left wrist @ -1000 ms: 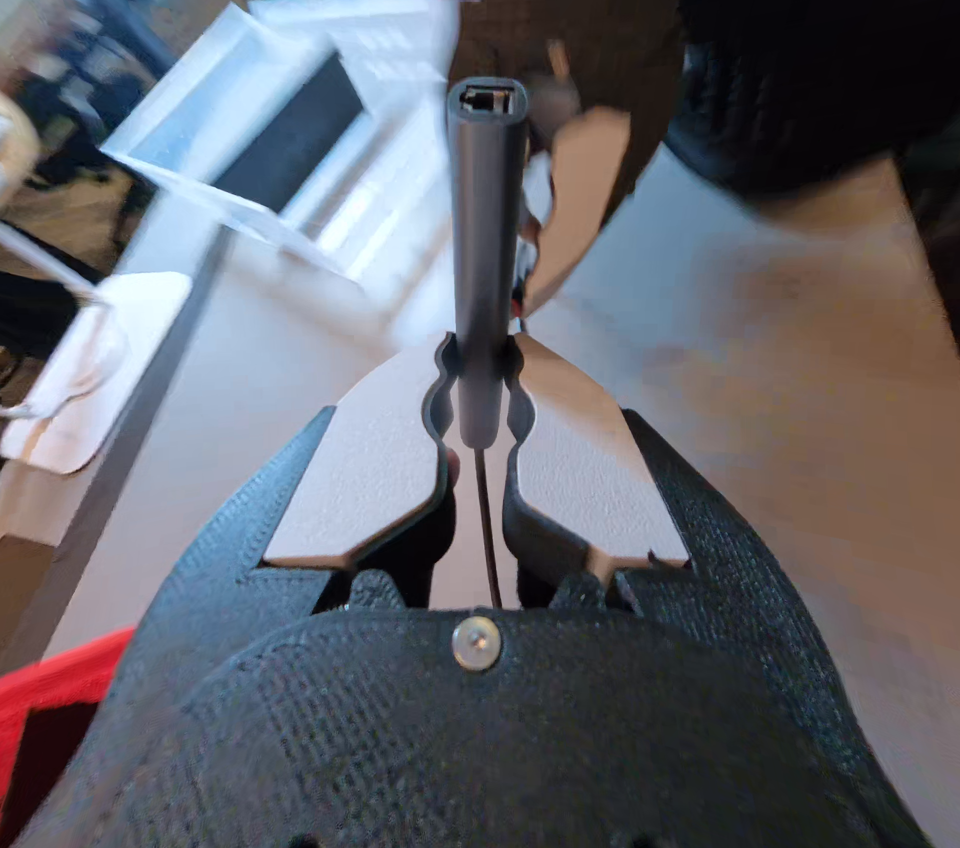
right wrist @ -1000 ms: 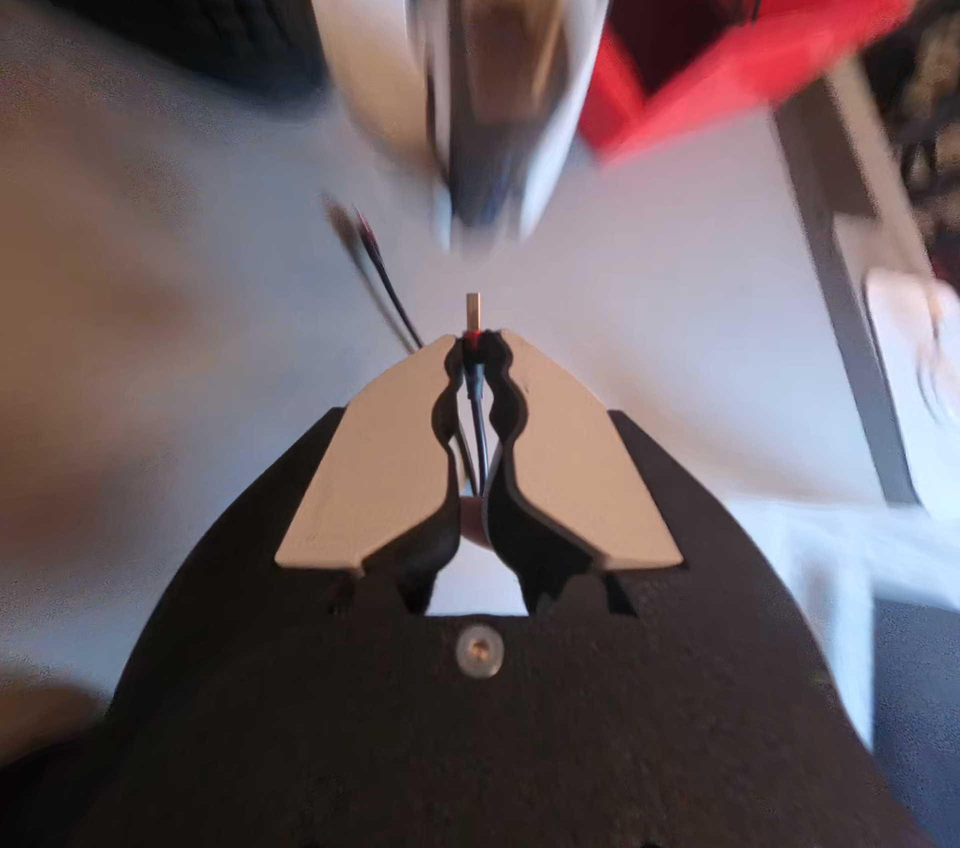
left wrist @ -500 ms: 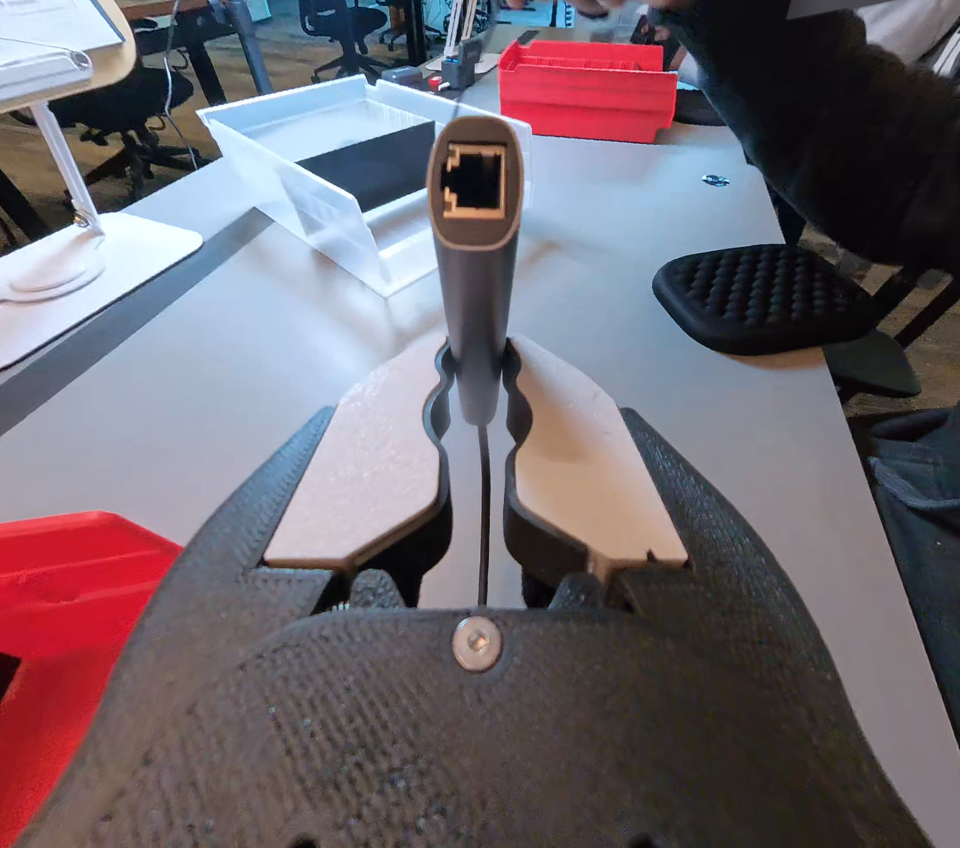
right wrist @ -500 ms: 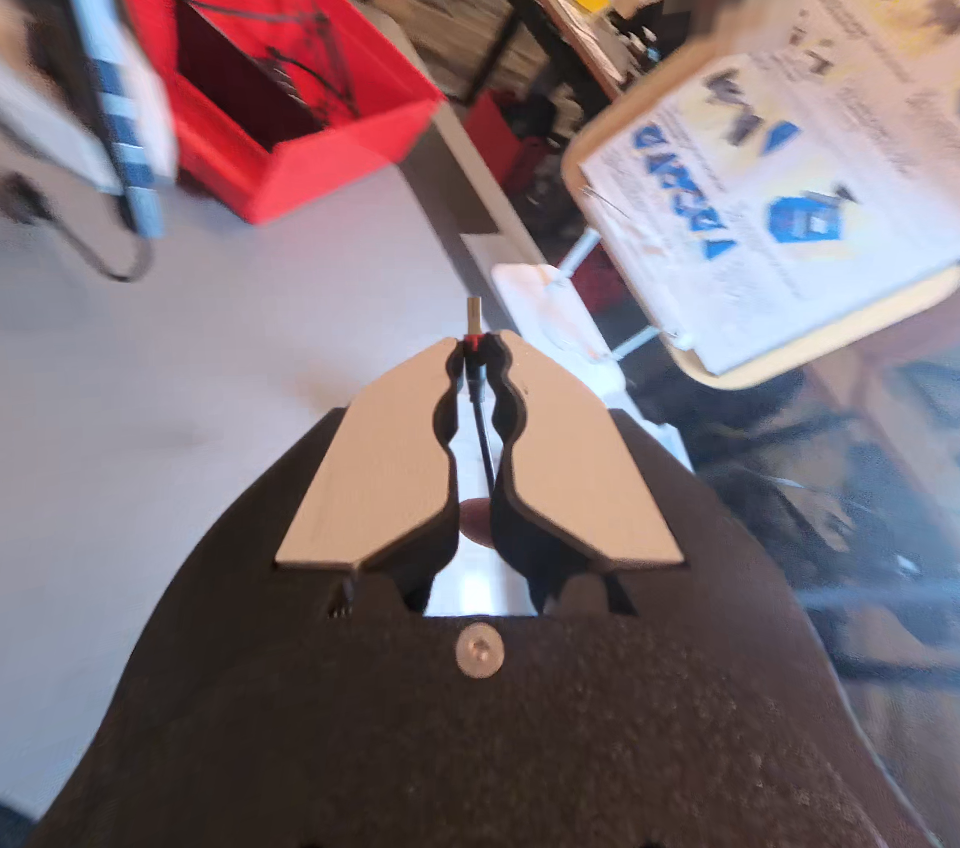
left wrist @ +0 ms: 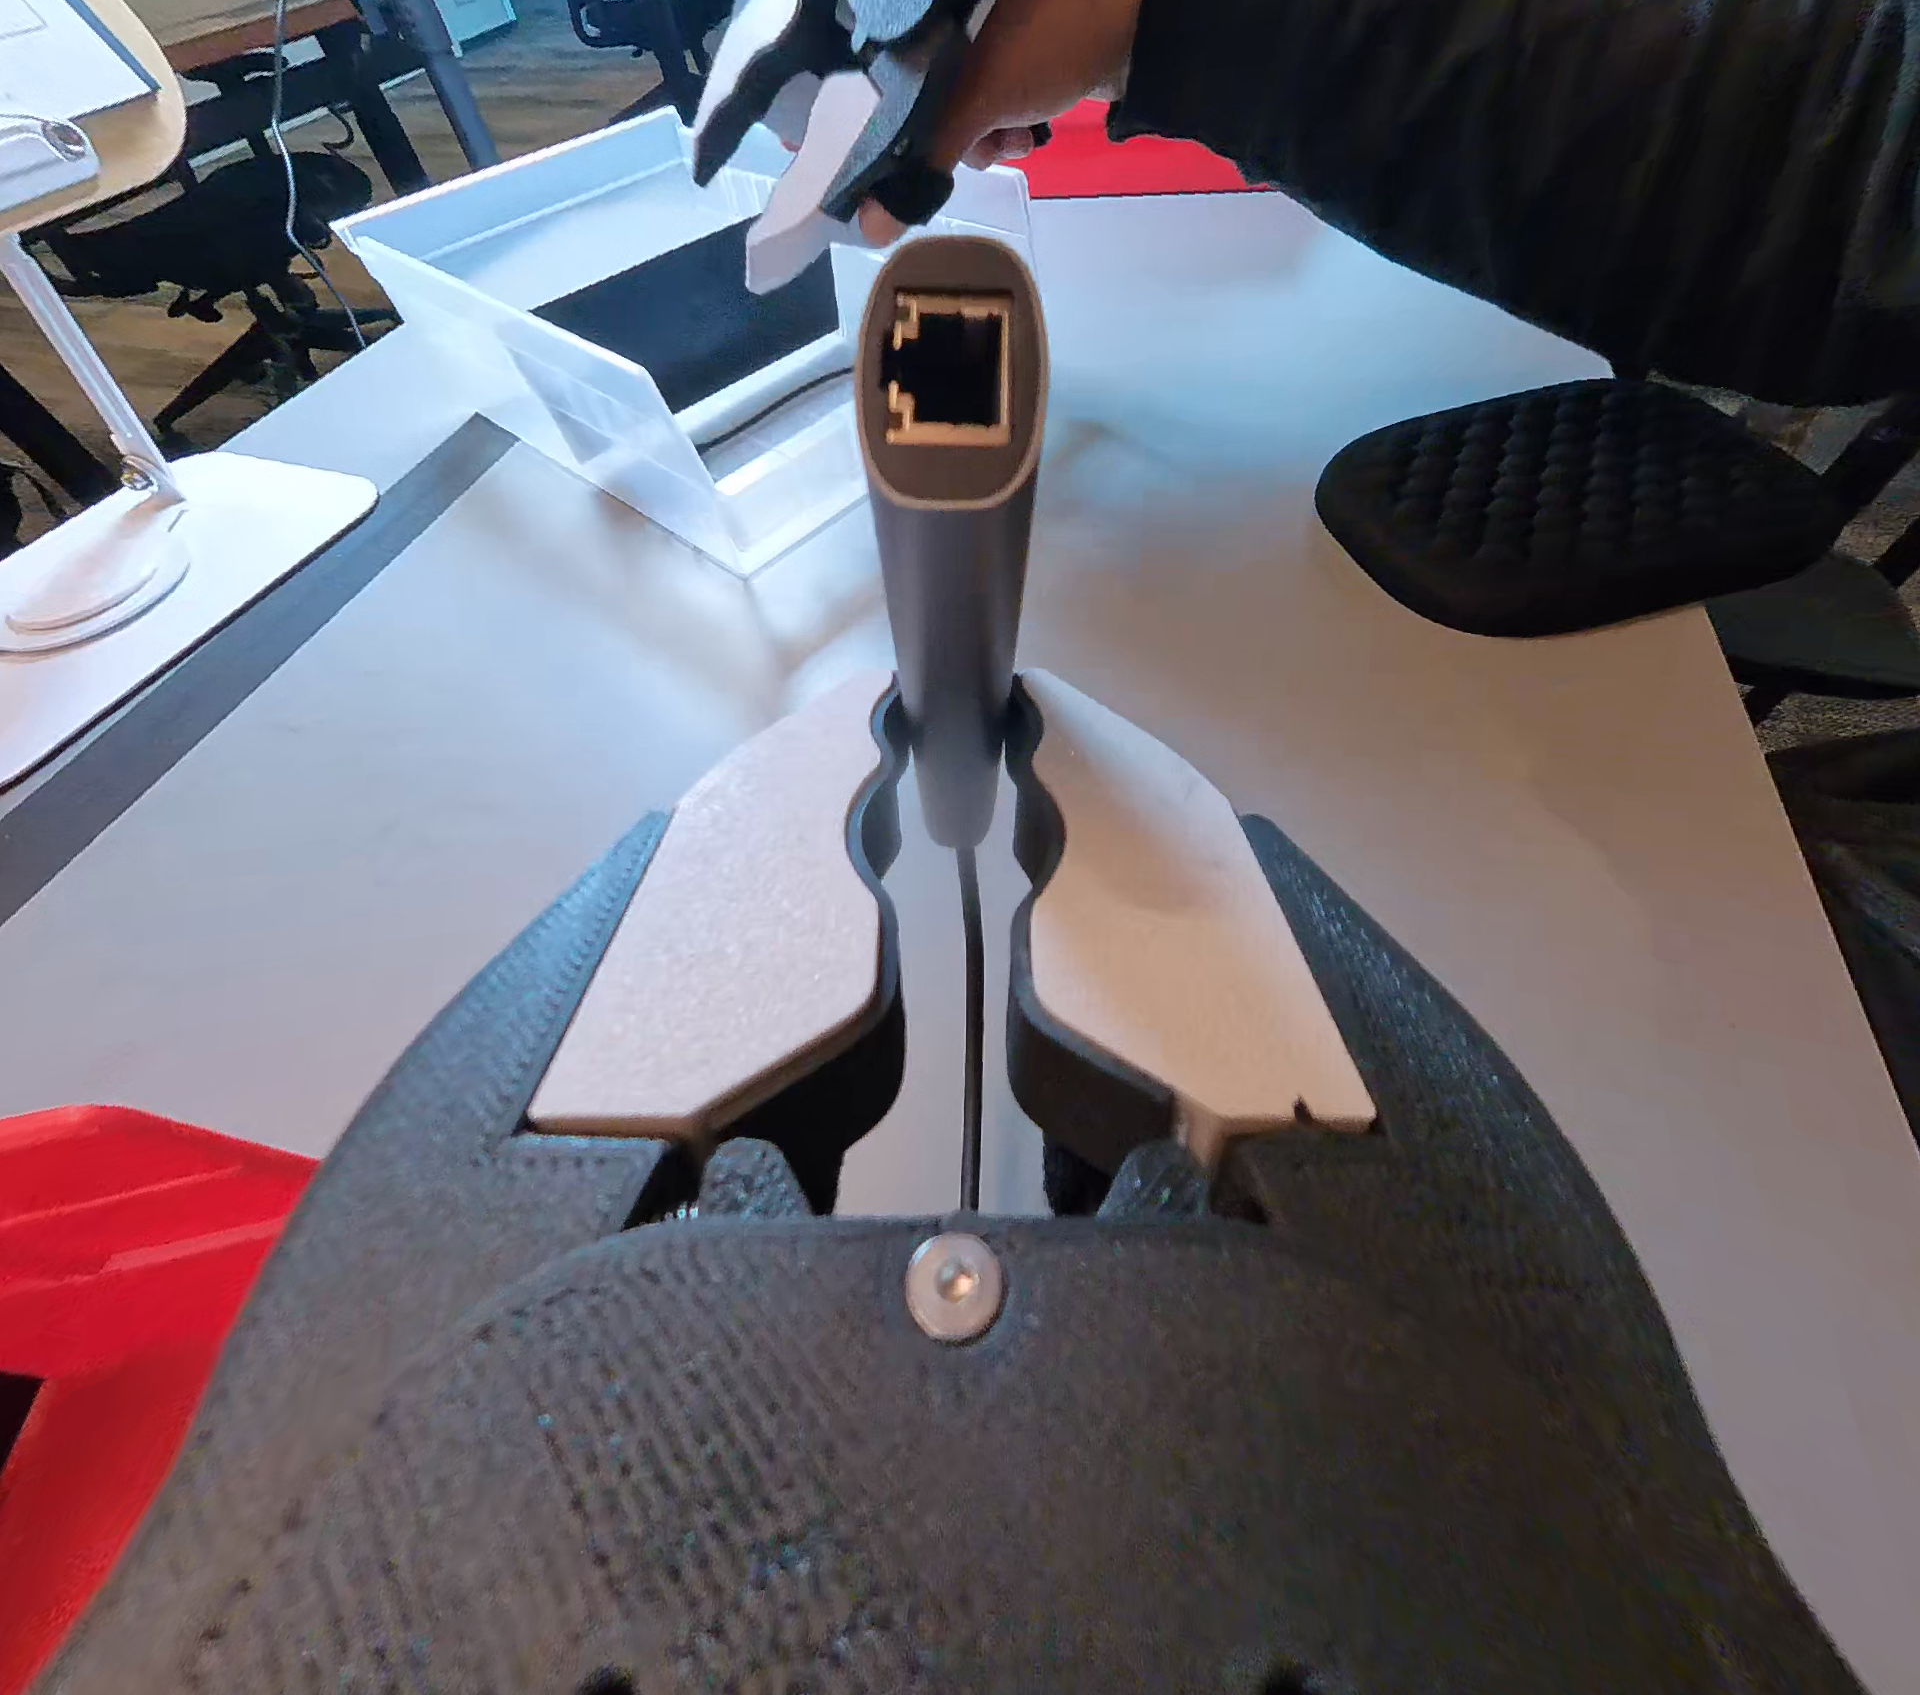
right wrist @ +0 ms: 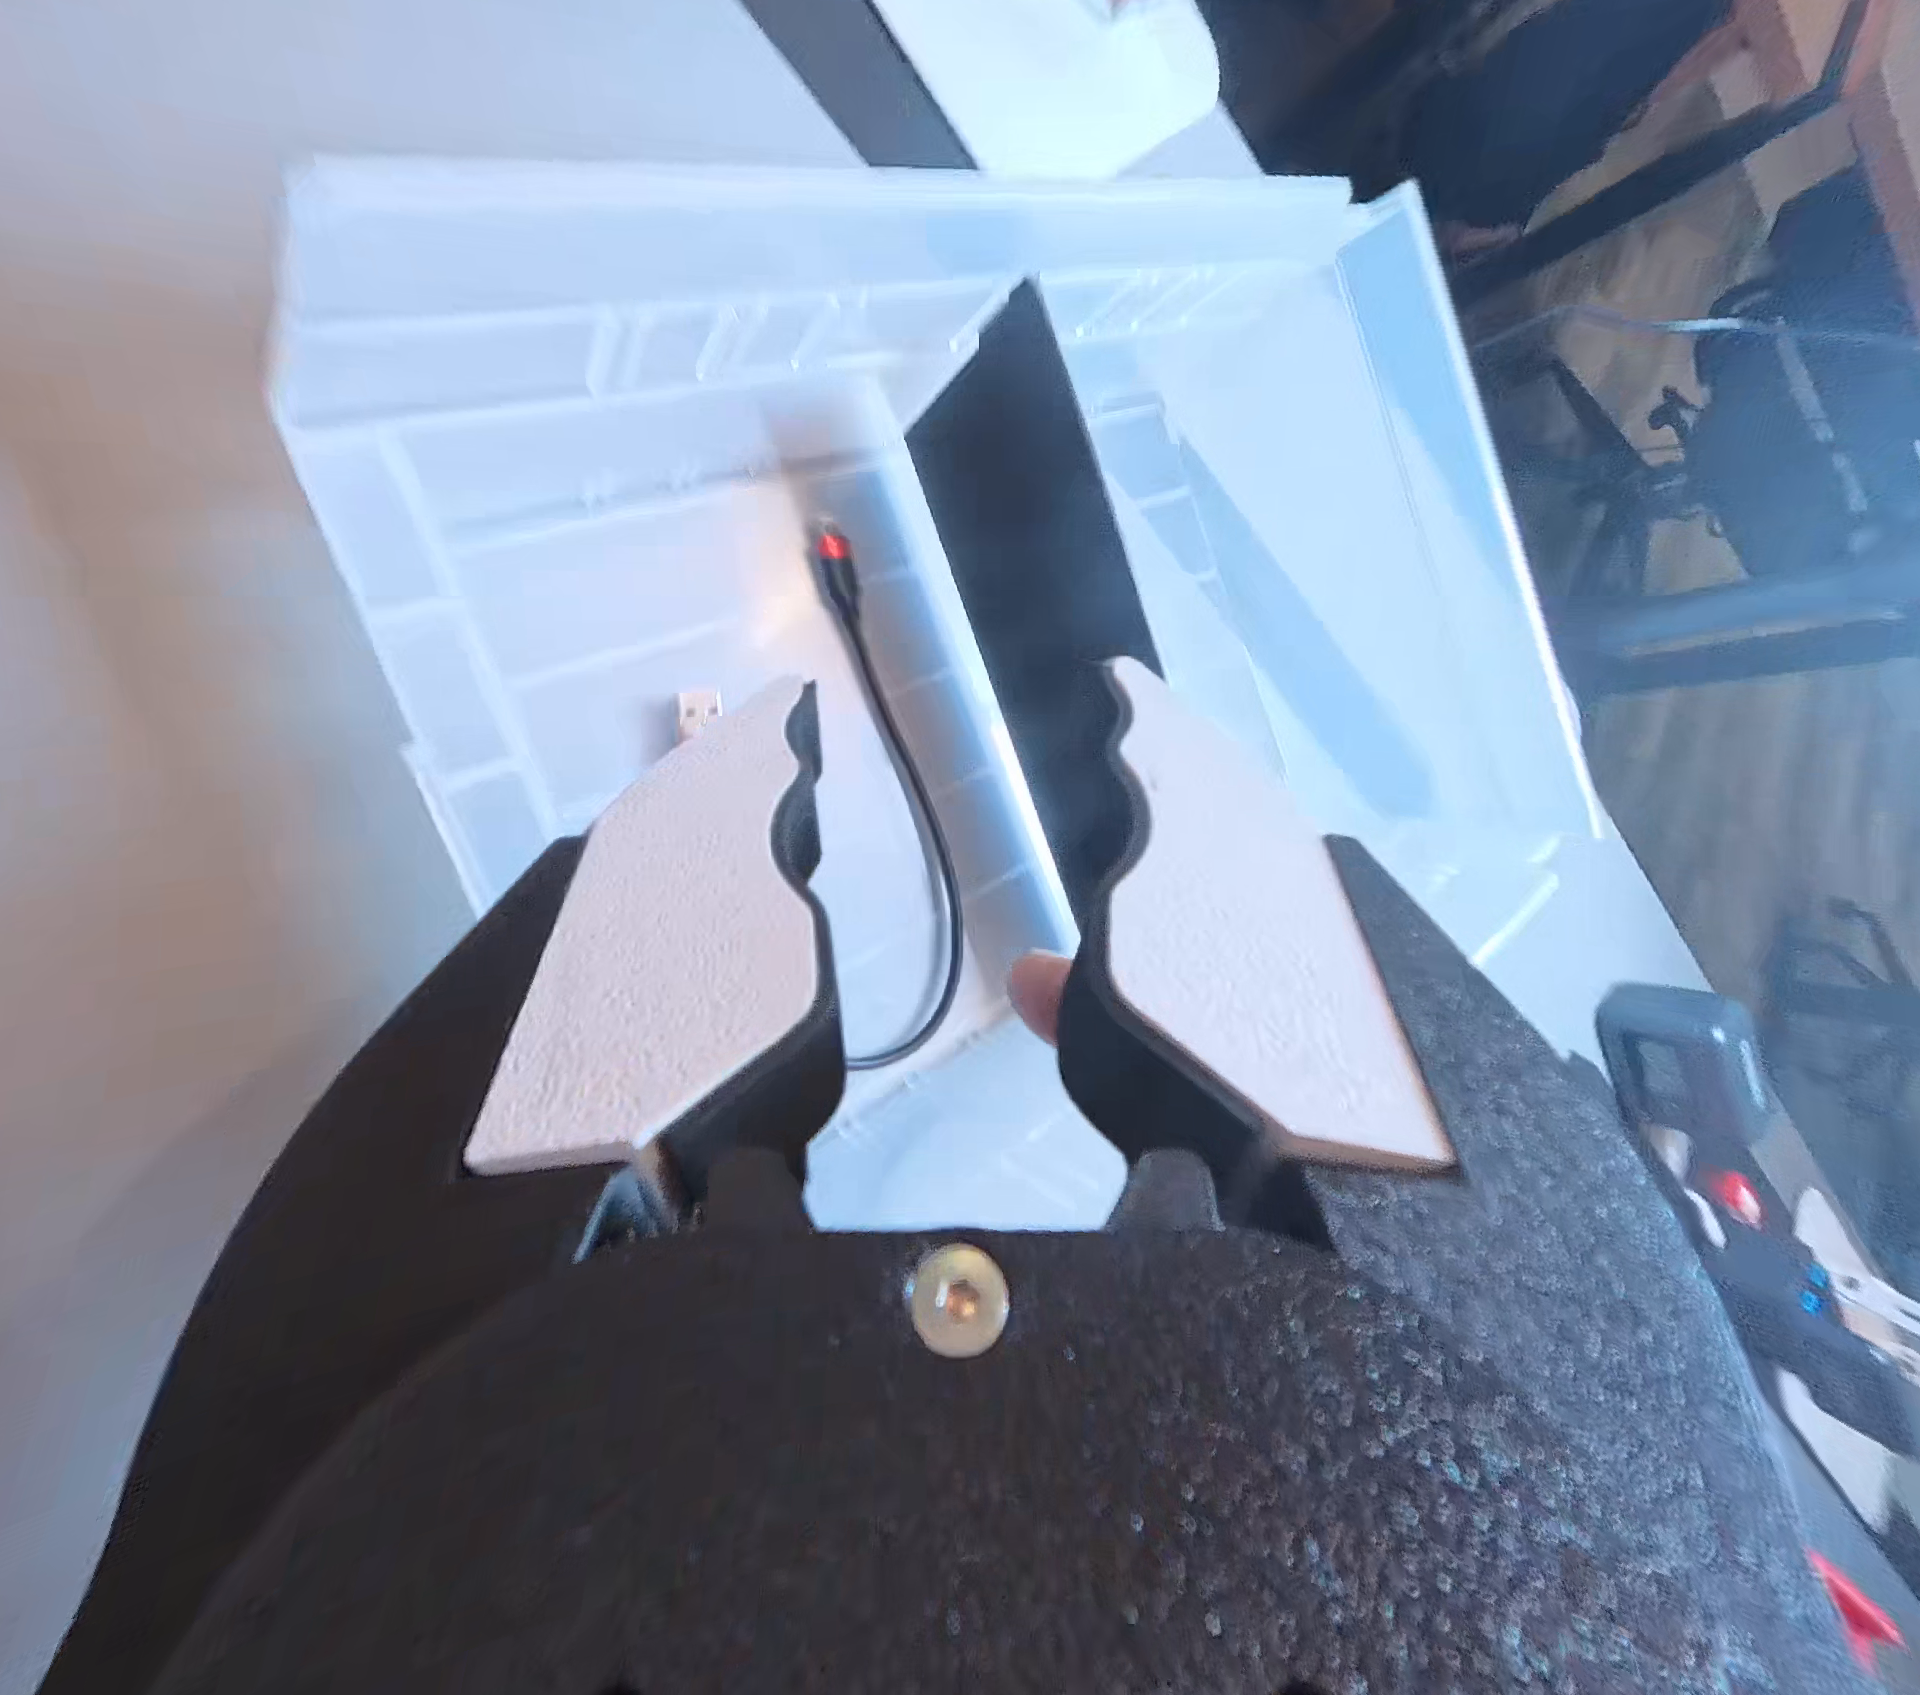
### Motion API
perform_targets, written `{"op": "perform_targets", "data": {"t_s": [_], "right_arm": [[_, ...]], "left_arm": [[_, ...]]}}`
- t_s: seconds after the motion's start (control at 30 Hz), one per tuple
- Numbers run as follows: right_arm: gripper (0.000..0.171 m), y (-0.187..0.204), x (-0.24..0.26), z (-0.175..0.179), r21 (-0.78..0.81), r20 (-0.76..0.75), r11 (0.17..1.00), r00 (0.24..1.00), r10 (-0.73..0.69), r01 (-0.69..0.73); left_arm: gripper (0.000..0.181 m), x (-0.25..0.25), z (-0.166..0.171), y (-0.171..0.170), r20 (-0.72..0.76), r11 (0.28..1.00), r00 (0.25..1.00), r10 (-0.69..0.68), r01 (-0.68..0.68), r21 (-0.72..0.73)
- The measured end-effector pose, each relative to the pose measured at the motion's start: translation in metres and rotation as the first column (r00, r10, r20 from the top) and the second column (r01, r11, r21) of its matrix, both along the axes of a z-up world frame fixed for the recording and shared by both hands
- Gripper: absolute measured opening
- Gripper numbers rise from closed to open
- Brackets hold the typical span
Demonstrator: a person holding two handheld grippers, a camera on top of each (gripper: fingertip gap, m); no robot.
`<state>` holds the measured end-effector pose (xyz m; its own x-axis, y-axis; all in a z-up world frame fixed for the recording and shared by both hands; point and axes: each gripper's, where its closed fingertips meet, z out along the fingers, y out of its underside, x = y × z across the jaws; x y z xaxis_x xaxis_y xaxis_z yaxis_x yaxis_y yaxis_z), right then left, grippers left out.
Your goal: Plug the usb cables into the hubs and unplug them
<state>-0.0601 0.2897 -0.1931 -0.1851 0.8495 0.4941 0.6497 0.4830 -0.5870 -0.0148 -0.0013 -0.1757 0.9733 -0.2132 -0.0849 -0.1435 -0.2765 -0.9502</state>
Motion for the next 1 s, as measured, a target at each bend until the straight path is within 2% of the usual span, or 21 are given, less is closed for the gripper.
{"op": "perform_targets", "data": {"t_s": [0.07,0.13,0.2,0.3,0.4,0.5,0.6,0.7,0.83,1.0], "right_arm": [[0.052,-0.021,-0.001,0.019,-0.043,-0.092,0.997,0.994,0.058,-0.062],[0.053,-0.064,0.001,0.036,-0.134,-0.17,0.97,0.969,0.181,-0.204],[0.054,-0.122,0.013,0.045,-0.238,-0.221,0.883,0.908,0.355,-0.404],[0.053,-0.209,0.043,0.04,-0.335,-0.254,0.685,0.762,0.596,-0.647],[0.049,-0.266,0.06,0.026,-0.362,-0.266,0.559,0.657,0.705,-0.746],[0.039,-0.3,0.064,0.017,-0.379,-0.276,0.495,0.606,0.746,-0.782],[0.018,-0.31,0.061,0.019,-0.387,-0.305,0.474,0.595,0.744,-0.791],[0.017,-0.304,0.06,0.032,-0.365,-0.307,0.478,0.588,0.749,-0.799],[0.017,-0.272,0.052,0.071,-0.277,-0.293,0.558,0.622,0.726,-0.782],[0.017,-0.203,0.029,0.131,-0.117,-0.237,0.713,0.717,0.656,-0.691]], "left_arm": [[0.017,0.0,0.0,0.001,0.004,1.0,1.0,-0.001,0.001,0.001],[0.017,0.001,0.0,0.001,0.015,1.0,1.0,-0.004,0.004,0.003],[0.017,0.003,0.001,0.002,0.024,1.0,1.0,-0.008,0.007,0.013],[0.017,0.008,0.007,0.002,0.052,0.998,0.998,-0.034,0.032,0.046],[0.017,0.018,0.012,0.003,0.082,0.995,0.994,-0.075,0.069,0.072],[0.017,0.026,0.019,0.002,0.093,0.989,0.99,-0.11,0.1,0.105],[0.017,0.027,0.026,-0.002,0.094,0.985,0.989,-0.114,0.1,0.141],[0.02,0.02,0.036,-0.006,0.122,0.98,0.988,-0.09,0.066,0.188],[0.029,-0.002,0.052,-0.014,0.189,0.969,0.981,-0.034,-0.014,0.248],[0.028,-0.019,0.06,-0.02,0.271,0.953,0.963,-0.011,-0.072,0.295]]}}
